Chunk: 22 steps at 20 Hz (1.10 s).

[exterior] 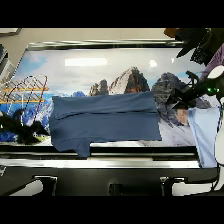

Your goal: Fold the clothes and pants, and hang the long-sleeved shirts on hangers.

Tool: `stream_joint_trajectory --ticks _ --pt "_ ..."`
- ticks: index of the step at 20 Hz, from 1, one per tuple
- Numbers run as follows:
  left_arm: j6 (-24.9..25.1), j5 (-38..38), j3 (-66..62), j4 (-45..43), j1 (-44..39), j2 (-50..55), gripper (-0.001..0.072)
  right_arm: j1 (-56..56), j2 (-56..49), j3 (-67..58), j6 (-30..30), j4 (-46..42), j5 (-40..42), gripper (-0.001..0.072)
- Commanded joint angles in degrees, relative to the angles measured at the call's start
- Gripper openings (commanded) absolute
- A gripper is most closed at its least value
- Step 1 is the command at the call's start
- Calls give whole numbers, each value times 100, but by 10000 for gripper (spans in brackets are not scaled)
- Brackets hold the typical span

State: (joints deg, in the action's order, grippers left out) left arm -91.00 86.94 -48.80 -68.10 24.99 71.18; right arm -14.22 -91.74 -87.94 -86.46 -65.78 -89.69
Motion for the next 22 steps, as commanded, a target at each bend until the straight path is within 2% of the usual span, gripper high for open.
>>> stream_joint_trajectory --ticks 1,4,7,13,22 --pt "46 -424 1637 452 133 -944 551 11 376 772 83 278 225 481" --pt "68 -761 2120 638 131 -1154 549 125 409 881 105 361 192 481" --pt "393 -1134 2319 1093 85 -1161 549 280 461 881 101 409 201 480" --pt "555 -2057 2496 1266 -590 -1150 548 533 595 879 94 450 107 480" --pt "894 -2284 2494 1200 -782 -1207 548 566 756 879 76 442 79 480"
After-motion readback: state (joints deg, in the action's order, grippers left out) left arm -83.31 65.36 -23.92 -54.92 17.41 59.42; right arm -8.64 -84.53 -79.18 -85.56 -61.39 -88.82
